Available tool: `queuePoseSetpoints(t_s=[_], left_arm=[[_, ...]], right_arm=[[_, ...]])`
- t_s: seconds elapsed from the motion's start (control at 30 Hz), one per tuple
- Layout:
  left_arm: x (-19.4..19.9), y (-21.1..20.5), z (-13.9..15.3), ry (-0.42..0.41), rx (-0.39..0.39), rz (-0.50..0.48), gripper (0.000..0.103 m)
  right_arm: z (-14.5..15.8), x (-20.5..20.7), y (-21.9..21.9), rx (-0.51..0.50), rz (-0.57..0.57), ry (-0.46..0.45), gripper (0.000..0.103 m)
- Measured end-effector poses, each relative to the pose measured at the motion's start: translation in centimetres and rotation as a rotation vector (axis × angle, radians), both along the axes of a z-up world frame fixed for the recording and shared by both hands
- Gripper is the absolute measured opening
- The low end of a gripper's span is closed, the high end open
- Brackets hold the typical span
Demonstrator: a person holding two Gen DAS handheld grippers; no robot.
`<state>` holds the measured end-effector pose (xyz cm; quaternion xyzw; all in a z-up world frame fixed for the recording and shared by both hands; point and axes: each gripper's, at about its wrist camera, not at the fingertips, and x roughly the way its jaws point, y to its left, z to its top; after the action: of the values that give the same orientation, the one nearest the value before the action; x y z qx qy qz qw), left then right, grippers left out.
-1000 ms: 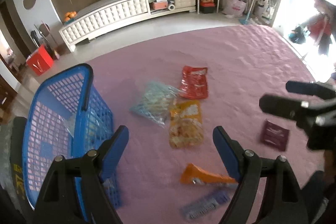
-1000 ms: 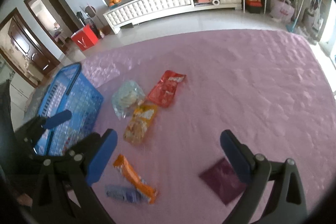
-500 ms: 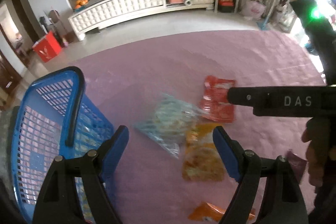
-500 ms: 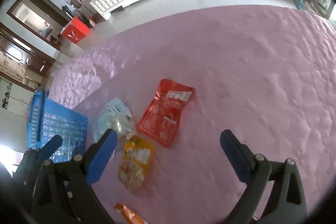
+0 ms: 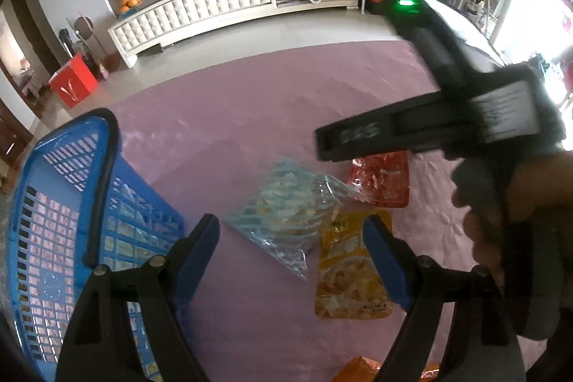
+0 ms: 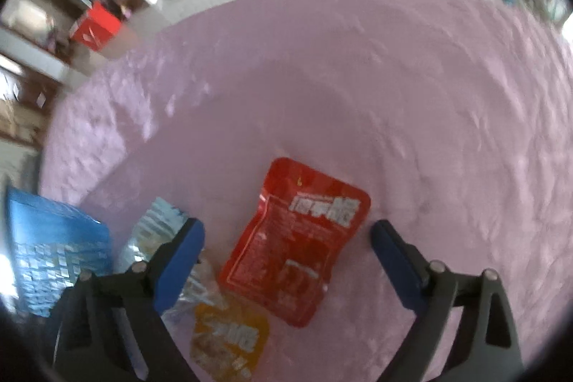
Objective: Organize snacks
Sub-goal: 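Reach the right tool to the small red pack and grasp it, then lift the red pack with the right tool while the left tool grasps a blue-striped cracker bag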
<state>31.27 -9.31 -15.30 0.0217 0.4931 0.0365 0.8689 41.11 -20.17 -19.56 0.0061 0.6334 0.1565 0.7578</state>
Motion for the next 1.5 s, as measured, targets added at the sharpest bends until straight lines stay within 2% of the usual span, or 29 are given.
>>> queuePoseSetpoints(t_s=[0.1,0.23,0.33,0.37,0.47,0.73,0.83,0.9,1.0,1.07,1.1,1.27,1.4,1.5], left_arm=[[0.1,0.2,-0.4,0.016,-0.001,-0.002,0.081],[0.1,0.7,-0.8,0.029,-0.023,-0.001,0.081],[-0.1,0.6,-0.9,0.035,-0.022,0.0,0.081],[-0.1,0.6,-0.8,0.036,-0.025,-0.002,0.081],[-0.3,0.6,-0.6,0.037,-0.039,-0.009,0.081],[-0.1,1.2,-0.6,0.056,-0.075,0.007,0.081],[0.3,1.8,-0.8,0.079,-0.138,0.06,0.081],[0.7,2.7,-0.9,0.104,-0.21,0.115,0.081],[1.4,3.3,-0.8,0.113,-0.266,0.161,0.081],[1.7,3.2,-0.6,0.108,-0.262,0.177,0.081],[1.9,3.3,-0.6,0.109,-0.256,0.187,0.081],[3.0,3.9,-0.8,0.107,-0.262,0.272,0.081],[4.2,4.5,-1.9,0.138,-0.298,0.305,0.081],[5.2,4.7,-2.7,0.149,-0.32,0.328,0.081]], right_arm=[[0.1,-0.2,0.8,-0.097,0.048,-0.041,0.082],[0.6,-1.4,1.7,-0.185,0.138,-0.11,0.051],[0.9,-2.4,1.1,-0.148,0.173,-0.127,0.04],[1.1,-2.6,0.6,-0.135,0.17,-0.135,0.028],[1.1,-3.3,-1.9,-0.054,0.155,-0.116,0.028],[1.9,-6.4,-9.6,0.064,0.052,-0.182,0.028],[3.0,-7.9,-10.8,0.089,0.039,-0.23,0.028],[4.2,-8.2,-11.0,0.1,0.04,-0.257,0.027],[4.7,-9.0,-11.0,0.109,0.045,-0.288,0.027],[4.6,-9.1,-10.4,0.136,0.047,-0.287,0.01],[4.5,-8.8,-8.8,0.143,0.045,-0.285,0.01],[4.6,-8.4,-6.9,0.138,0.07,-0.299,0.01],[3.4,-7.8,-7.2,0.189,0.047,-0.242,0.009],[3.1,-7.8,-7.5,0.186,0.038,-0.233,0.009]])
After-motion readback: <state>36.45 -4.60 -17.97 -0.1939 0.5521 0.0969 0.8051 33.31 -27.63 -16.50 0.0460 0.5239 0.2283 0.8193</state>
